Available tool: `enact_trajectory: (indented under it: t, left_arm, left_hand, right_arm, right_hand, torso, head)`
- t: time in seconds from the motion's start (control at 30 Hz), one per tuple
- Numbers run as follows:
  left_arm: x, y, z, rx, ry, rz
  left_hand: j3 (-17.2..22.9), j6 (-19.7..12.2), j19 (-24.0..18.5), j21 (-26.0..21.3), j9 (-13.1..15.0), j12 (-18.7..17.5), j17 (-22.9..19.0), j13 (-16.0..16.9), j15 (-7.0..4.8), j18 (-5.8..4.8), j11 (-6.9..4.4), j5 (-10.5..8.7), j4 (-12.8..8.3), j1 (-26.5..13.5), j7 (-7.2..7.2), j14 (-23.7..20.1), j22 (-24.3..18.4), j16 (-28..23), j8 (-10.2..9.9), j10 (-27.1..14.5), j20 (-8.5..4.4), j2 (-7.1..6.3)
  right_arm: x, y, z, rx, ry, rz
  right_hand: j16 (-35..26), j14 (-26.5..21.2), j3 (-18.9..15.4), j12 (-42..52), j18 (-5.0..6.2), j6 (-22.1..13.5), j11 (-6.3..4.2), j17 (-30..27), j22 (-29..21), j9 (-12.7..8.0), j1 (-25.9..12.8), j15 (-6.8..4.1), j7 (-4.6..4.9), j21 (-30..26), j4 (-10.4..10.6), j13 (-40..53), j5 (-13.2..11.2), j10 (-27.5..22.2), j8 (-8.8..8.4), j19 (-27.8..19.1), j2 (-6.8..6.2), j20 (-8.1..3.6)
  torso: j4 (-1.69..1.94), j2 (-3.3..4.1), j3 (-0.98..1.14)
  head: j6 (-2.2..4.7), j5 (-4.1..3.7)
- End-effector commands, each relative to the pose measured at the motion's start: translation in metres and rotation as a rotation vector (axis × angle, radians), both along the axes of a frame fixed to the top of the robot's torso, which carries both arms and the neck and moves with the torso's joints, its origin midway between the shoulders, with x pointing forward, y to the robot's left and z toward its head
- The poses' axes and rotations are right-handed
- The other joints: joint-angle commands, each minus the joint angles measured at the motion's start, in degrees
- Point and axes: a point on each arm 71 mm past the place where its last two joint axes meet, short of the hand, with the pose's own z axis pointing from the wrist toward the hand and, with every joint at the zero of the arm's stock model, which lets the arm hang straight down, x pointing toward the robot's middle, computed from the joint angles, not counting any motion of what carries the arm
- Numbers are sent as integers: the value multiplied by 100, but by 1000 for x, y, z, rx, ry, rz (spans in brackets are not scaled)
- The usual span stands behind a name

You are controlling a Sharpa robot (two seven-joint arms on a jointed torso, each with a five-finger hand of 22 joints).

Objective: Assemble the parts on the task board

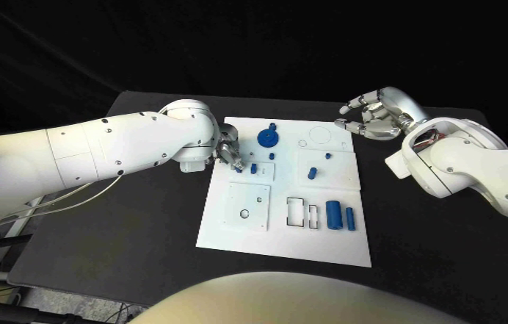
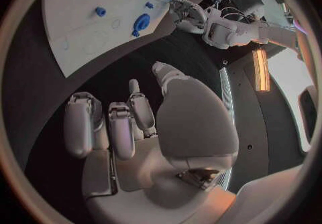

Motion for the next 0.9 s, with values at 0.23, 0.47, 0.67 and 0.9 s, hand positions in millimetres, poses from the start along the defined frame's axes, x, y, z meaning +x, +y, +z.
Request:
enact_trajectory:
  t: [0.23,0.47,0.67,0.9]
  left_arm:
    - [-2,1,-6,13,41,5]
    - [-1,0,-7,11,48,16]
    - [1,0,-9,15,54,24]
    - [1,0,-11,19,60,28]
  left_hand:
    - [869,155,35,42,3,-6,1510,1,-30,-31,-12,43,-855,-32,-124,605,824,20,42,49,0,42]
    - [862,135,34,31,-6,-42,1510,-36,-33,-31,-12,-86,-839,-149,-129,605,829,20,13,63,-1,33]
    - [733,155,38,-8,-79,-77,1510,-66,-54,-31,-46,-632,-677,-535,-189,605,838,20,-89,69,-7,-50]
    - [622,226,49,-19,-116,-80,1510,-69,-64,-33,-57,-782,-544,-742,-205,605,847,20,-116,66,-12,-111]
  right_arm:
    - [-1,2,0,-6,-1,17]
    - [-1,1,0,-5,-1,17]
    - [-1,1,0,-3,-7,12]
    - [-1,0,1,-2,-8,11]
  right_hand:
    - [-13,566,12,-25,60,-33,-2,1389,892,7,-49,-5,-20,-39,3,-4,18,-12,24,-35,27,8]
    - [-18,563,12,-32,62,-35,-4,1377,889,15,-54,-7,-21,-52,0,-13,26,-15,30,-40,22,6]
    - [-18,564,10,-46,67,-39,-4,1379,879,15,-57,-7,-21,-74,0,-31,25,-29,30,-51,19,6]
    - [-19,563,5,-49,65,-46,-3,1375,884,15,-64,-6,-19,-66,3,-33,21,-32,27,-46,14,5]
  torso:
    - [-2,0,-2]
    - [1,2,-1]
    - [-1,3,-1]
    - [0,1,-2]
  head:
    - [0,9]
    - [0,-5]
    - [0,-14]
    - [0,-18]
